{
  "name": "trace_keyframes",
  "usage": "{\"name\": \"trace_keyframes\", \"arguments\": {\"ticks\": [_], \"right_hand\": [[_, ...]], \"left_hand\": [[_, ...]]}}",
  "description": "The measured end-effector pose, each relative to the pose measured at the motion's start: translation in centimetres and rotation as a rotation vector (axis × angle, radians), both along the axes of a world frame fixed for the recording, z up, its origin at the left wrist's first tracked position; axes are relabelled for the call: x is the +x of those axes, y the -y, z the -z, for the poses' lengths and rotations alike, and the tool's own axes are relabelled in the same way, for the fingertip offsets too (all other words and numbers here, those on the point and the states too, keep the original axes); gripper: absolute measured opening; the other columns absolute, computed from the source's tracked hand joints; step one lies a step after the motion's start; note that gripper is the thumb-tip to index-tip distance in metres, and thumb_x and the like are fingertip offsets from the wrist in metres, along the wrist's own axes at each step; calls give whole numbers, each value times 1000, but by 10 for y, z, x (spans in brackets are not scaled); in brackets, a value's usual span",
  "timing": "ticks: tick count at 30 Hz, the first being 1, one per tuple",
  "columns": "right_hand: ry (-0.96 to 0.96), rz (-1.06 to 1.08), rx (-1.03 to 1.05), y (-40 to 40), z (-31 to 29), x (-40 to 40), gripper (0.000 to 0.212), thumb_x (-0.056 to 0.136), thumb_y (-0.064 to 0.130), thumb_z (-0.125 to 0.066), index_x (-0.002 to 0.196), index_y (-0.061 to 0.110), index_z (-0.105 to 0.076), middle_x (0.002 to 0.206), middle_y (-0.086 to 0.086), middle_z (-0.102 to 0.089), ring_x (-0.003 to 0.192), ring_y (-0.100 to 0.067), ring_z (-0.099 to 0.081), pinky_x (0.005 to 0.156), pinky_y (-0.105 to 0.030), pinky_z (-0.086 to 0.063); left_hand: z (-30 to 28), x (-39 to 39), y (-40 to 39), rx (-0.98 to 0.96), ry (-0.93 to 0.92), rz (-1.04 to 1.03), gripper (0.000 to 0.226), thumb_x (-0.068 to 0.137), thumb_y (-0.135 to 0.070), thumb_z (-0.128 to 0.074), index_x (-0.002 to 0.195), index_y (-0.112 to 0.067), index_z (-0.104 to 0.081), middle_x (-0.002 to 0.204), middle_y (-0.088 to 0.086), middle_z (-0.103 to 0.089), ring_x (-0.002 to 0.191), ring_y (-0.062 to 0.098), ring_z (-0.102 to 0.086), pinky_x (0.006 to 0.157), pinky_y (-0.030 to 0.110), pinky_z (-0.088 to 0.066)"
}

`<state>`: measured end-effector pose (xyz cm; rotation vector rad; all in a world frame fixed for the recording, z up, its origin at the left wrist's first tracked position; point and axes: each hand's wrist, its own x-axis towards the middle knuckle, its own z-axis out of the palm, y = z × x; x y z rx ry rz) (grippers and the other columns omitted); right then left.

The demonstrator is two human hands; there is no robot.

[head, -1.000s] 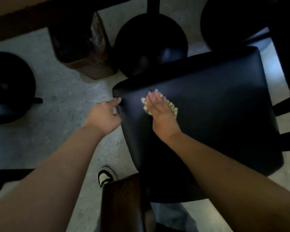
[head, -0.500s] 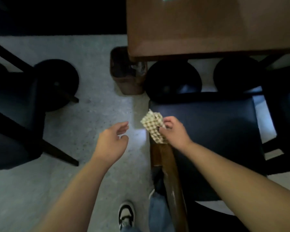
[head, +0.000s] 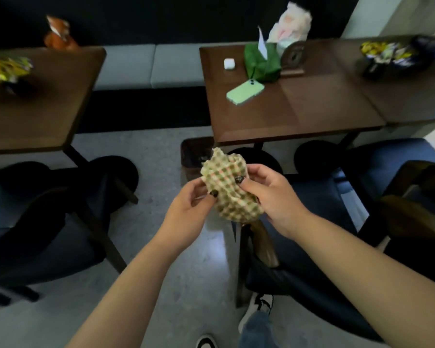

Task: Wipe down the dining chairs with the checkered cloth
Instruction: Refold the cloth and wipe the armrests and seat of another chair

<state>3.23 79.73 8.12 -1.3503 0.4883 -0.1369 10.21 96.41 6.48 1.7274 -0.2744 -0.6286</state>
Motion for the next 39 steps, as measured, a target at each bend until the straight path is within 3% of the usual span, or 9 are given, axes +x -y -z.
{"name": "trace_keyframes", "arguments": {"ticks": [4, 9, 14, 20, 25, 31, 34, 36, 39], "right_hand": [[-55, 93, 79, -29, -48, -58, 25, 87, 11, -64, 111, 17, -59, 93, -3, -75, 87, -19, -71, 75, -33, -57], [3, 141, 10, -36, -74, -133, 15, 86, 16, -67, 99, 12, -60, 88, -2, -72, 83, -17, -70, 70, -27, -56], [179, 78, -274, -11, -103, -183, 56, 66, 51, -73, 115, 30, -58, 114, 12, -64, 106, -6, -62, 81, -25, -55], [266, -122, -664, 38, -142, -252, 47, 71, 54, -72, 110, 29, -64, 110, 20, -60, 105, -3, -60, 82, -18, -52], [313, -114, -874, 81, -182, -298, 10, 85, 17, -69, 92, 22, -72, 102, 19, -63, 100, 4, -58, 82, -9, -46], [412, -119, -948, 115, -257, -320, 14, 87, 7, -65, 88, 18, -73, 101, 15, -67, 98, 2, -61, 84, -13, -46], [508, -70, -1095, 122, -283, -327, 15, 85, 6, -68, 84, 21, -71, 96, 12, -67, 93, -3, -63, 80, -16, -48], [500, -65, -1187, 126, -294, -328, 19, 84, 7, -69, 81, 26, -69, 89, 12, -64, 85, -4, -61, 73, -17, -48], [302, -182, -1220, 133, -299, -324, 14, 86, 12, -67, 78, 23, -70, 83, 9, -66, 79, -7, -61, 74, -28, -50]], "left_hand": [[-57, -43, -6, -161, -12, 9, 23, 96, -14, -57, 110, -31, -64, 101, -12, -74, 94, 3, -69, 73, 15, -53], [-94, -99, -3, -117, 167, -11, 14, 91, -9, -66, 86, -21, -73, 79, -3, -75, 75, 8, -71, 63, 15, -52], [-116, -149, 16, -61, 347, -44, 10, 85, -15, -73, 83, -25, -72, 75, -8, -73, 72, 7, -70, 62, 20, -55], [-150, -226, 47, -83, 534, -135, 21, 84, -10, -73, 81, -31, -69, 77, -12, -72, 73, 4, -70, 62, 17, -55], [-188, -279, 74, -184, 622, -127, 29, 87, -13, -70, 79, -40, -73, 79, -12, -74, 75, 6, -71, 64, 19, -56], [-241, -296, 80, -246, 638, -146, 23, 90, -19, -67, 83, -39, -76, 83, -14, -75, 80, 3, -71, 64, 15, -54], [-259, -281, 74, 149, 983, -78, 15, 94, -31, -62, 90, -33, -76, 77, -15, -73, 73, 4, -67, 62, 26, -55], [-265, -269, 73, 535, 1158, 62, 31, 98, -39, -51, 75, -26, -67, 67, -9, -62, 66, 10, -59, 58, 30, -45], [-273, -254, 70, 807, 1086, 152, 33, 101, -39, -45, 73, -23, -56, 73, -6, -58, 74, 14, -59, 64, 27, -45]]}}
